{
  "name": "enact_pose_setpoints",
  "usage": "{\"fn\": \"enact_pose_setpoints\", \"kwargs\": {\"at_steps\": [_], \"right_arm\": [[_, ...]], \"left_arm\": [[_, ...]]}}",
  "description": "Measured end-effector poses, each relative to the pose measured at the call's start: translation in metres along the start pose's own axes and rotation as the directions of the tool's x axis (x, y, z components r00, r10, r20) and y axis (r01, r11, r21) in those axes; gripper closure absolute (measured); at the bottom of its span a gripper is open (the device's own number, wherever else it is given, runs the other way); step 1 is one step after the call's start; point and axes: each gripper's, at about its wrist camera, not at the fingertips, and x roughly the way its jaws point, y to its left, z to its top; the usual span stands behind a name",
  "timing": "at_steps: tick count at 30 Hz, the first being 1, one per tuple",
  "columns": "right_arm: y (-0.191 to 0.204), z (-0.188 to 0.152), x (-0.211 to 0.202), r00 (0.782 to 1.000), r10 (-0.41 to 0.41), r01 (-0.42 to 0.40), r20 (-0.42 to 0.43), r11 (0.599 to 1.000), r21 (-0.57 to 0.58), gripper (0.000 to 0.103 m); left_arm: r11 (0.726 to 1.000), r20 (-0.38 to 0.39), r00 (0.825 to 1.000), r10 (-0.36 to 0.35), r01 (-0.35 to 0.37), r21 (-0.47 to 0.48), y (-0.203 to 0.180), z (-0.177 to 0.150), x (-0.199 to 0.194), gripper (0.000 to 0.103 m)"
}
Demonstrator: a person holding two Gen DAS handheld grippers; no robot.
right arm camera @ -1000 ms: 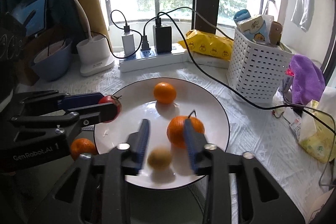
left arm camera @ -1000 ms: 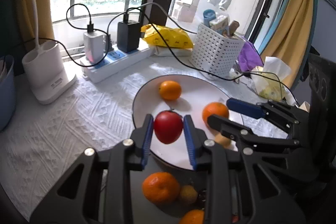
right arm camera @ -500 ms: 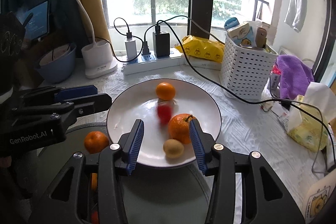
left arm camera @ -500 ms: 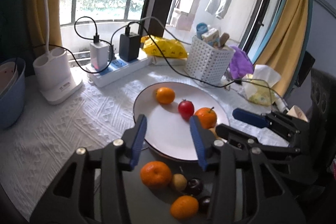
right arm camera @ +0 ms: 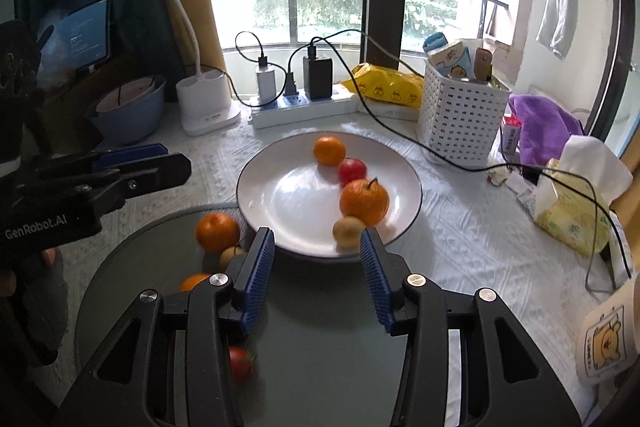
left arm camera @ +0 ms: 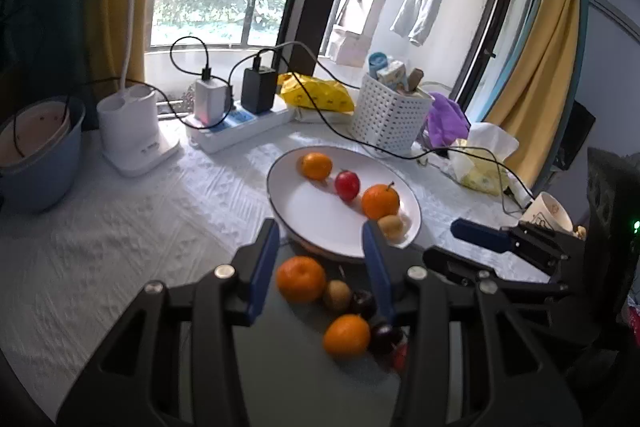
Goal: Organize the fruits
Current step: 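Grasp the red tomato with the right gripper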
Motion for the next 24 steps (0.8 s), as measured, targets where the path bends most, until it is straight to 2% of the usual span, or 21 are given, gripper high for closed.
{"fn": "enact_pose_setpoints", "kwargs": {"at_steps": [11, 24], "right_arm": [[0.010, -0.035, -0.008, 0.999, 0.026, -0.025, -0.046, 1.000, 0.003, 0.056], [0.019, -0.059, -0.009, 0.995, 0.060, -0.058, -0.081, 0.998, 0.019, 0.056]], "left_arm": [[0.999, -0.037, 0.999, 0.018, -0.019, -0.029, 0.003, -0.031, -0.011, 0.058], [0.999, -0.096, 0.995, 0.022, -0.026, -0.042, 0.001, -0.062, -0.013, 0.059]]}}
